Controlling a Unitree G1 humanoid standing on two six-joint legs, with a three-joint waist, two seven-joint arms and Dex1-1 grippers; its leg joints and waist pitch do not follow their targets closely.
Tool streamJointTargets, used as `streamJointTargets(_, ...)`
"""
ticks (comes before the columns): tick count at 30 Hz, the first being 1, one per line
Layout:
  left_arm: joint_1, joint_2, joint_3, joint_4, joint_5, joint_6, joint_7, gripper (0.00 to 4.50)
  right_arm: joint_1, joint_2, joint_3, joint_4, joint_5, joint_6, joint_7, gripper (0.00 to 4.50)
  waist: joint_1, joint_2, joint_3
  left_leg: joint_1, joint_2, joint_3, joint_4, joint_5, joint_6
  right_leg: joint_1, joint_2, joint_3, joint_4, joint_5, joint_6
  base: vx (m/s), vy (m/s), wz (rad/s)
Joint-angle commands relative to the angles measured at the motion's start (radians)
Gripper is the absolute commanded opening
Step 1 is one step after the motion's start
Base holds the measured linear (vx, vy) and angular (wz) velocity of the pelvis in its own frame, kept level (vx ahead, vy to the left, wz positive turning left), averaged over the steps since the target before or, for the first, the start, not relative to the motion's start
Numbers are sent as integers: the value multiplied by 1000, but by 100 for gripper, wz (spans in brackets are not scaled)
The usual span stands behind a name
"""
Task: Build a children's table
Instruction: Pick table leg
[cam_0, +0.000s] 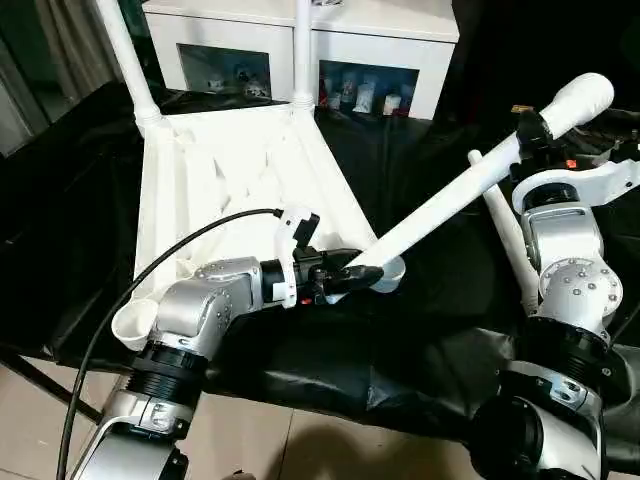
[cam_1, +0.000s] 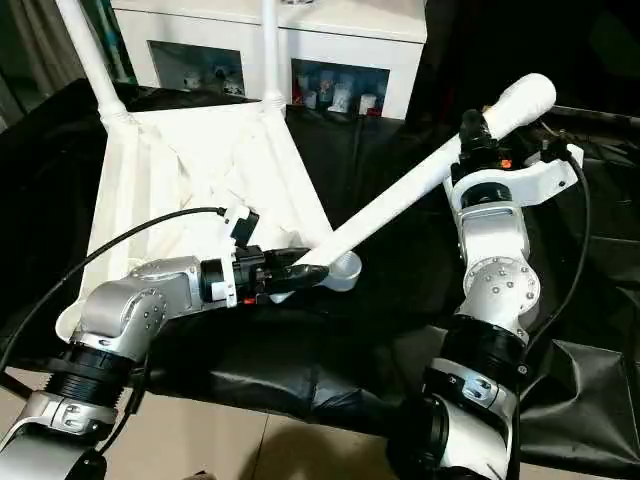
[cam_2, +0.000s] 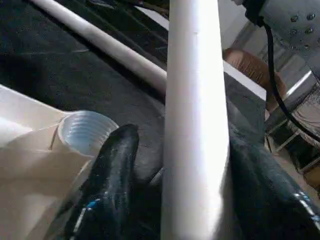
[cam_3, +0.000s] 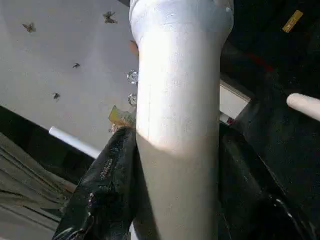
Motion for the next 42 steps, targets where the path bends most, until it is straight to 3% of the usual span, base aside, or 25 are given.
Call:
streamJointTargets(1,7,10,-15,-18,13,12,-6,256,-17,-8,14,-12,12,-11,-12,183,2,-1,-73,-9,13,6,-54,64,50,82,-53,59,-56,166,-178,0,0,0)
streamJointTargets(2,10,11,-18,-20,17,11,-5,235,-19,-8,14,-9,11,-12,-13,183,1,-1,-73,-9,13,6,-54,65,50,81,-53,59,-57,165,-176,0,0,0)
streamJointTargets(3,16,13,-21,-25,17,13,-4,235,-21,-9,17,-6,10,-12,-13,183,-1,-11,-73,-10,13,7,-55,65,51,83,-53,59,-58,165,-173,0,0,0)
streamJointTargets(5,22,13,-20,-31,14,14,2,212,-24,-11,24,-3,9,-12,-13,183,0,-7,-73,-9,14,7,-54,67,54,81,-53,60,-56,162,-171,0,0,0)
streamJointTargets(7,23,10,-10,-30,12,4,14,191,-26,-17,29,0,4,-8,-17,183,-1,-12,-73,-10,13,8,-54,72,57,82,-53,60,-56,164,-168,0,0,0)
streamJointTargets(9,18,5,11,-26,3,-4,25,175,-26,-24,34,9,-1,-10,-21,183,0,-9,-72,-11,12,7,-54,73,57,82,-53,60,-56,161,-164,0,0,0)
streamJointTargets(16,-20,22,67,-13,-34,-2,19,149,-17,-29,35,17,13,-15,-8,183,3,-9,-73,-12,11,7,-53,77,60,82,-53,59,-55,164,-161,0,0,0)
streamJointTargets(19,-25,36,75,-14,-40,-3,10,146,-17,-31,35,28,16,-22,3,253,3,-6,-73,-11,11,6,-54,69,56,81,-53,58,-56,152,-161,0,0,0)
streamJointTargets(25,-28,39,94,-8,-49,-14,16,140,-13,-23,43,45,15,-47,16,300,4,-3,-74,-10,12,6,-52,75,54,80,-52,58,-54,175,-171,0,0,0)
streamJointTargets(26,-30,40,97,-3,-51,-18,15,140,-10,-22,47,47,12,-48,19,307,3,4,-75,-9,12,5,-51,76,54,78,-52,57,-55,182,-176,0,0,0)
streamJointTargets(27,-32,42,101,2,-54,-22,14,140,-7,-22,51,46,9,-48,20,317,3,4,-74,-9,11,5,-52,72,52,79,-52,57,-55,183,-181,0,0,0)
streamJointTargets(28,-36,44,107,11,-59,-27,10,140,-1,-22,55,40,8,-47,20,338,3,12,-75,-8,11,5,-51,73,49,79,-52,57,-53,185,-184,0,0,0)
streamJointTargets(30,-41,47,111,21,-56,-36,3,140,10,-27,60,25,8,-39,23,351,2,6,-75,-9,11,5,-52,71,47,82,-51,58,-54,191,-187,0,0,0)
streamJointTargets(31,-43,48,112,24,-53,-40,0,140,15,-31,63,20,7,-35,25,351,1,-2,-75,-10,11,6,-52,71,49,84,-51,58,-55,191,-184,0,0,0)
streamJointTargets(32,-50,58,105,34,-34,-59,-6,140,37,-59,91,0,-12,-10,57,373,1,-9,-74,-11,11,6,-53,72,52,85,-51,59,-55,188,-183,0,0,0)
streamJointTargets(34,-62,72,100,50,-6,-86,-10,140,74,-116,154,-29,-76,10,115,382,6,-10,-74,-13,10,6,-51,86,59,89,-51,58,-55,193,-172,0,0,0)
streamJointTargets(35,-90,99,106,63,9,-97,-9,140,142,-268,341,-73,-290,-42,251,386,8,-10,-74,-15,9,5,-48,100,56,89,-49,57,-56,192,-157,0,0,0)
streamJointTargets(36,-90,99,106,63,9,-97,-9,140,142,-268,341,-73,-290,-42,251,401,15,-11,-73,-13,7,5,-46,114,45,93,-48,57,-58,200,-138,0,0,0)
streamJointTargets(37,-106,117,106,70,17,-100,-11,140,174,-357,447,-90,-416,-91,324,414,13,-12,-73,-16,7,5,-47,104,46,92,-50,60,-56,203,-132,0,0,0)
streamJointTargets(40,-122,135,103,81,25,-107,-14,140,186,-426,512,-81,-497,-141,382,433,10,-21,-69,-19,8,5,-50,58,41,92,-54,57,-62,129,-123,0,0,0)
streamJointTargets(42,-149,162,101,101,37,-117,-25,140,177,-520,592,-31,-625,-239,438,448,9,-30,-67,-18,10,7,-49,48,51,90,-56,57,-64,79,-140,0,0,0)
